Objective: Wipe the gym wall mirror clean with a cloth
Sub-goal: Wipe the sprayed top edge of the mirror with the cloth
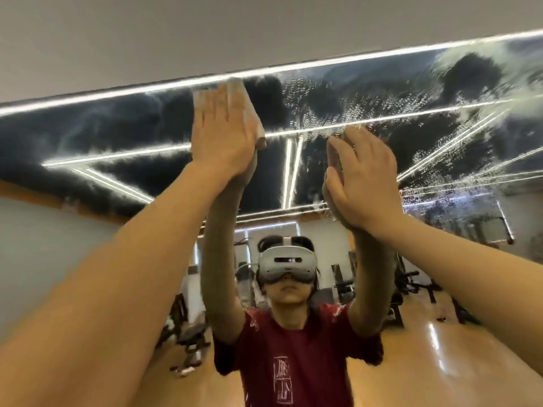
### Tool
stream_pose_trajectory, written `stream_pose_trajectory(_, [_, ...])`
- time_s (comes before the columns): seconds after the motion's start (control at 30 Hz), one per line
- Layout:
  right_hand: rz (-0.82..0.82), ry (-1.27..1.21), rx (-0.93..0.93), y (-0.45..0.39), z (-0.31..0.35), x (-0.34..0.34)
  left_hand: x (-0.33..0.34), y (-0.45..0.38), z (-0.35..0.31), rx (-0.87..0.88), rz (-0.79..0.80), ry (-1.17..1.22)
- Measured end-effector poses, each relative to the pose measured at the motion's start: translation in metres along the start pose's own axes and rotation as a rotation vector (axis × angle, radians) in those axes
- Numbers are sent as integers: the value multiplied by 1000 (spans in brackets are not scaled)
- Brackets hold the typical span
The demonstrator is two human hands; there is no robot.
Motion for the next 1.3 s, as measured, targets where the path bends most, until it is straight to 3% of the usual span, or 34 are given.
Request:
stream_pose_trajectory(0.23, [45,-57,-26,-6,-10,-7,32,55,-87,380,128,59])
stream_pose_trajectory(0.33, [5,-15,10,-17,-35,-14,29,37,-77,344,107,-4])
stream_pose_trajectory(0.5, [4,48,190,-20,-91,-18,11,-42,-45,28,7,-2])
stream_pose_trajectory(0.57, [-2,56,202,-14,-98,-16,12,-62,-51,1,29,30])
stream_pose_trajectory(0.77, [2,46,212,-9,-99,-13,34,-55,-132,308,143,58])
stream_pose_trajectory(0.87, [10,40,209,-8,-99,-14,40,-57,-134,418,194,22])
stream_pose_trajectory(1.07, [13,35,209,-7,-100,-14,28,-91,-97,156,131,32])
stream_pose_trajectory(1.3, [-10,48,204,-7,-99,-14,49,44,-146,534,211,35])
Point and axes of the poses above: each hand's wrist, its own y-axis away from the middle knuckle, its own x-axis out of the palm, z = x × y, the point moved 10 cm from there along -y, towards the middle knuckle, and after that the axes turned 8 degrees about y, right-handed, at the moved point
